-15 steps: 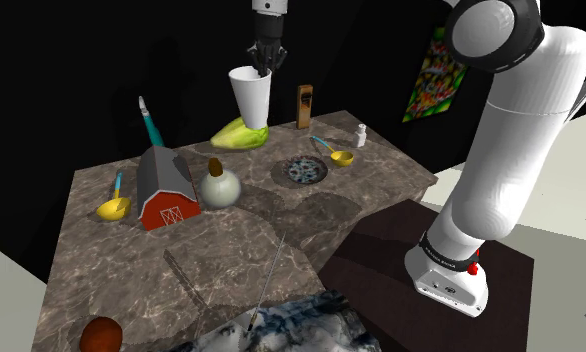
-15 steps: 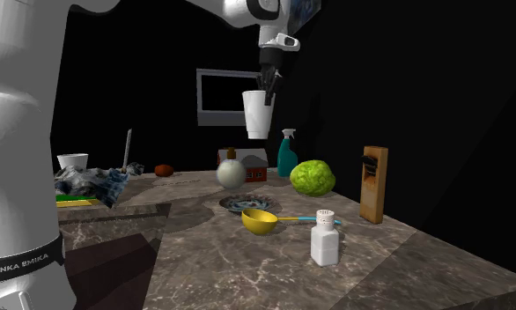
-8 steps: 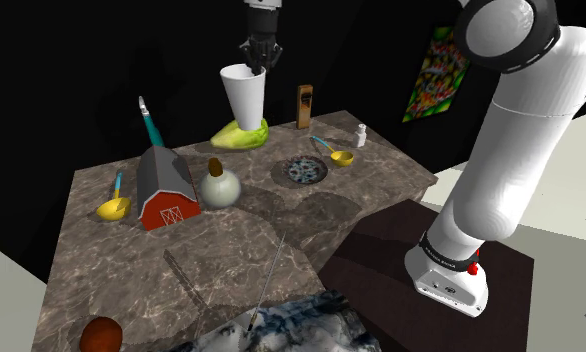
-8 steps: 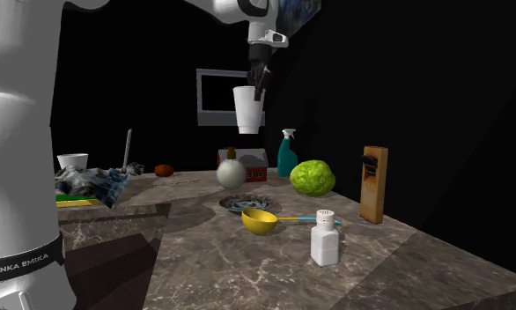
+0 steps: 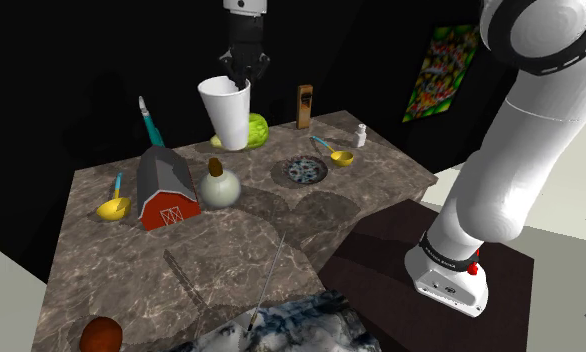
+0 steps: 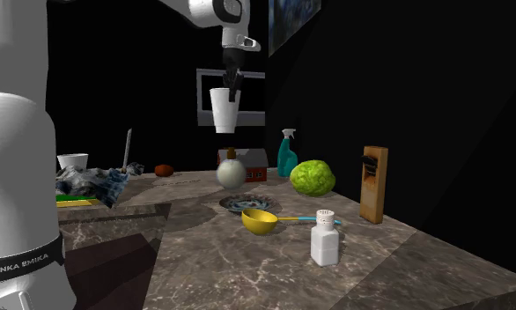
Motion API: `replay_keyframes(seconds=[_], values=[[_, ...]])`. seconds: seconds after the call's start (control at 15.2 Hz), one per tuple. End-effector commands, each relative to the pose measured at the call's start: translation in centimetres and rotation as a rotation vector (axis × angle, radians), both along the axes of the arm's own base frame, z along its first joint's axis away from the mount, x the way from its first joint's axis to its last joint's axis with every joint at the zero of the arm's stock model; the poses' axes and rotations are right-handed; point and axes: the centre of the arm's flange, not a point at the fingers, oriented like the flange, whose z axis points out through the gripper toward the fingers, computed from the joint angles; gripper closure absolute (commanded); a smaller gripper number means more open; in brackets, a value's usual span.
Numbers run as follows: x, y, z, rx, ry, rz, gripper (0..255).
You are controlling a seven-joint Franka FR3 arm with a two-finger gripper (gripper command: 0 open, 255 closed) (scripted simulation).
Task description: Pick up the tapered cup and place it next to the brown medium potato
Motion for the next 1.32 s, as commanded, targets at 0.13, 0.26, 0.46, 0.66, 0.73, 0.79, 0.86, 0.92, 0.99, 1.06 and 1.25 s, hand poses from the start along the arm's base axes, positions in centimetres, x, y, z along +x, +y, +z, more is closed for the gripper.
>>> replay_keyframes(seconds=[0.13, 0.26, 0.46, 0.66, 0.73, 0.79, 0.86, 0.92, 0.99, 1.06, 1.25], values=[[-2.1, 5.2, 0.0, 0.0, 0.0, -0.001, 255], [-3.1, 7.6, 0.0, 0.0, 0.0, -0.001, 255], [-4.7, 11.2, 0.0, 0.0, 0.0, -0.001, 255], [-6.3, 14.9, 0.0, 0.0, 0.0, -0.001, 255], [-6.8, 16.1, 0.0, 0.0, 0.0, -0.001, 255], [-7.3, 17.3, 0.1, 0.0, 0.0, -0.001, 255], [-7.8, 18.5, 0.1, 0.0, 0.0, -0.001, 255], [-8.4, 19.7, 0.1, 0.0, 0.0, -0.001, 255], [-8.9, 20.9, 0.1, 0.0, 0.0, -0.001, 255], [-9.4, 22.1, 0.1, 0.0, 0.0, -0.001, 255], [-11.0, 25.8, 0.1, 0.0, 0.0, -0.001, 255]])
